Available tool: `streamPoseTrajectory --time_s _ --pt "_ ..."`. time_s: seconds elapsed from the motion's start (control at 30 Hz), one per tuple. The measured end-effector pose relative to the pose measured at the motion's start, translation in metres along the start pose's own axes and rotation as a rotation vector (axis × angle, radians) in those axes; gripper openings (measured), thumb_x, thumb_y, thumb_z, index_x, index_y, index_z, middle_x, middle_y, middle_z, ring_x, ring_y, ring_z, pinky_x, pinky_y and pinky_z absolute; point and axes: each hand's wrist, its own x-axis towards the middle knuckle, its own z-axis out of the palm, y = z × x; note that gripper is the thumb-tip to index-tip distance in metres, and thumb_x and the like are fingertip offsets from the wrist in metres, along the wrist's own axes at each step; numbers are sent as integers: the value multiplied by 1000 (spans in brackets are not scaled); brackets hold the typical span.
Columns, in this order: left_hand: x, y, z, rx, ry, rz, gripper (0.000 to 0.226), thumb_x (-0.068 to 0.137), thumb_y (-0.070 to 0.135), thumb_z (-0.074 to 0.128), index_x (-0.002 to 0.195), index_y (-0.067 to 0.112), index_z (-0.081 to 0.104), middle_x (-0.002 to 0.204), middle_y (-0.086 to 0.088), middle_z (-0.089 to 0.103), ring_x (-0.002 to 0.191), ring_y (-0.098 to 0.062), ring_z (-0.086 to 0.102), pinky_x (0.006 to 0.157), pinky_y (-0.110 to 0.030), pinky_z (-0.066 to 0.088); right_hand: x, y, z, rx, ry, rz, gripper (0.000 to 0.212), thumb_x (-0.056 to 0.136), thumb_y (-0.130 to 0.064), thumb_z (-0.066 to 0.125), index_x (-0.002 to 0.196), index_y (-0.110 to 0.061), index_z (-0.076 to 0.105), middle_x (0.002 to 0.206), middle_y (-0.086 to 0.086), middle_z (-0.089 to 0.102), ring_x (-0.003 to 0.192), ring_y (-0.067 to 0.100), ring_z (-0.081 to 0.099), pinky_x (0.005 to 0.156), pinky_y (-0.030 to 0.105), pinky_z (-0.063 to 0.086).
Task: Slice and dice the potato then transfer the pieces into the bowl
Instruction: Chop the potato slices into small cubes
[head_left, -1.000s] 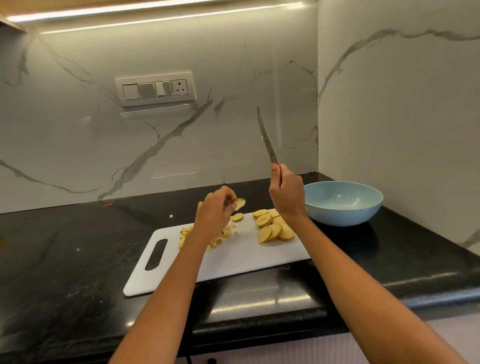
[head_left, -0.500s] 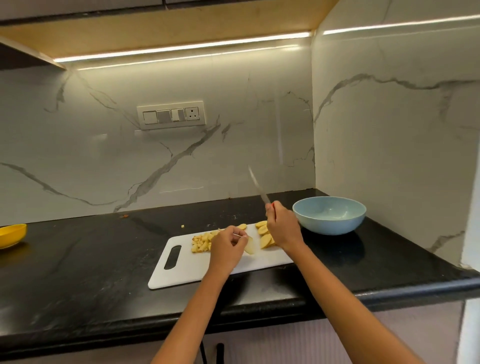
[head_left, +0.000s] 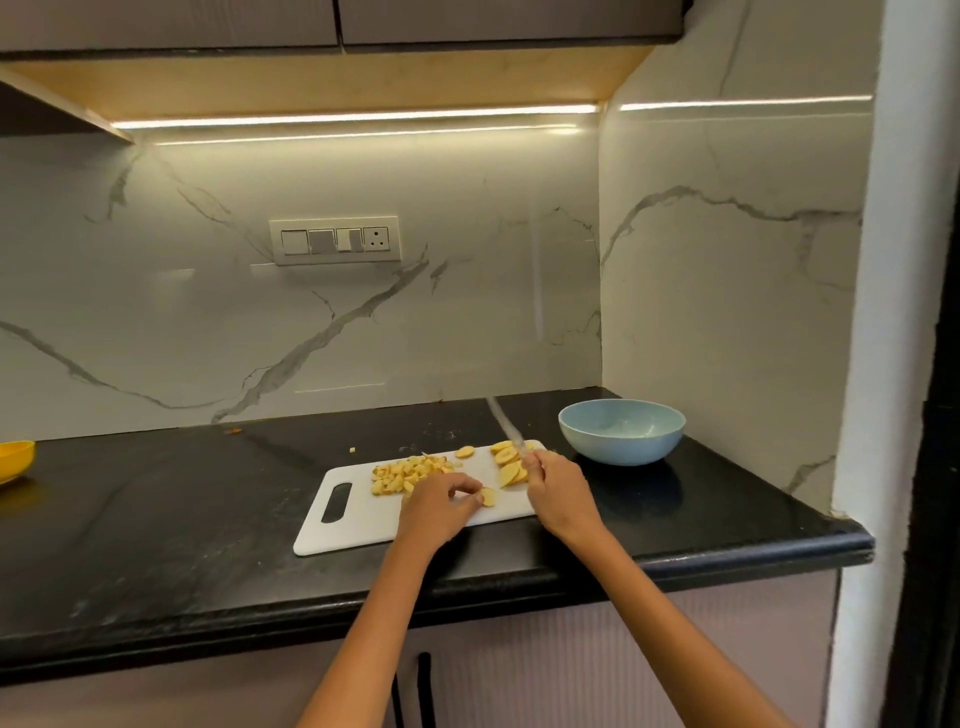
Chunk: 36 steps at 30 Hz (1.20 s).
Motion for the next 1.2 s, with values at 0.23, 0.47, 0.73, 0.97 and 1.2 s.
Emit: streamPoseTrajectory --time_s 0.23,0.47,0.73,0.97,1.2 --pt "0 -4 5 118 126 6 20 90 30 59 106 25 69 111 6 67 112 -17 54 96 -41 40 -13 -20 14 -259 -112 -53 31 101 -28 35 108 -12 61 101 6 66 90 19 62 82 31 49" --pt "-2 -1 2 55 115 13 17 82 30 68 98 25 72 102 10 69 95 -8 59 94 -41 43 -14 -24 10 -267 -135 10 29 101 -28 37 110 -12 60 105 6 65 93 18 61 83 29 48" --pt "0 -6 3 -30 130 55 8 81 20 70 84 25 75 89 10 71 87 -7 62 89 -44 46 -28 -35 4 -437 -205 83 23 97 -24 46 113 -11 57 109 6 62 97 19 61 83 27 49" --pt "-2 -1 1 88 132 30 10 83 31 67 87 27 75 96 11 70 95 -8 57 96 -42 38 -42 -46 -1 -496 -216 52 24 96 -19 46 117 -11 56 114 7 61 101 20 60 83 27 47" --pt "-2 -1 1 94 121 4 10 83 34 67 86 29 74 97 12 69 94 -8 57 93 -40 36 -50 -53 -6 -533 -239 37 27 95 -20 49 119 -10 55 115 8 61 102 20 61 86 28 48"
